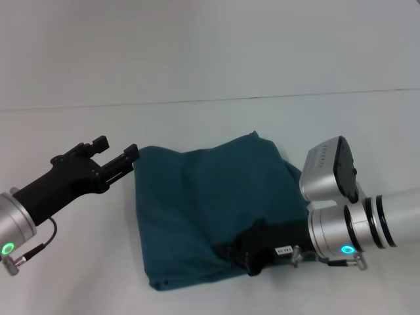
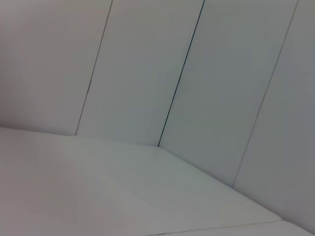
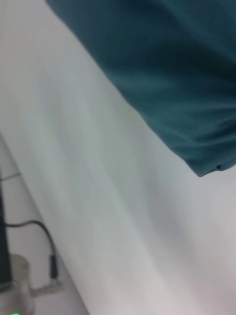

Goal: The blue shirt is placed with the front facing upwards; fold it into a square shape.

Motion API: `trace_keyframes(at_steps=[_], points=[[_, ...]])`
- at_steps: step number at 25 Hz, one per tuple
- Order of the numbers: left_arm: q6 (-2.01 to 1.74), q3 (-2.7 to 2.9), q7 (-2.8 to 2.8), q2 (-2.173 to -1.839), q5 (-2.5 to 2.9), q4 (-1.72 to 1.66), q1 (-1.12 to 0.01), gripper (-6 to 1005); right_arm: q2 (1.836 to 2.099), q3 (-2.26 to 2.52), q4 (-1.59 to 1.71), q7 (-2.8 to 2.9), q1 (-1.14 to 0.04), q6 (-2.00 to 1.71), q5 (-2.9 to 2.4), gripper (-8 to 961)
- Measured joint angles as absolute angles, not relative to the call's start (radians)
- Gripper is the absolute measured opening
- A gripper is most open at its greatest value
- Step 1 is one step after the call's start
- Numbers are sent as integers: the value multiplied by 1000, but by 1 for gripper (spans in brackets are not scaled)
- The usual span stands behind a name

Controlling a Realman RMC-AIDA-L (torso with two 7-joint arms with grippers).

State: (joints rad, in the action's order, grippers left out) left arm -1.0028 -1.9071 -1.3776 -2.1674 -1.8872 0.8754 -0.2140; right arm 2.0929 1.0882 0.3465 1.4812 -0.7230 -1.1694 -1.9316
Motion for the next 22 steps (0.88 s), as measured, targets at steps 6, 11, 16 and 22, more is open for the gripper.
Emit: trace_keyframes(at_steps=[6,11,16,22], points=[[-999,-1908,-1356,-2167,-1884,859,-235,753,2095,1124,493,1507,-632,-1242,-1879,47],[-1002,-1896,-1339,-2167,-1879,842,-253,752,2089,1047,576,1473,-538,-1205,-1760,49],[-1035,-1867,-1232,-2170,-1877,759,-292,752,2098,977,524,1278,-493,-1141,-1653,51],[-1064,-1818,-1105,-2174,-1895,671,-316,752,2093,972,313,911,-464,-1150,-1345,54]])
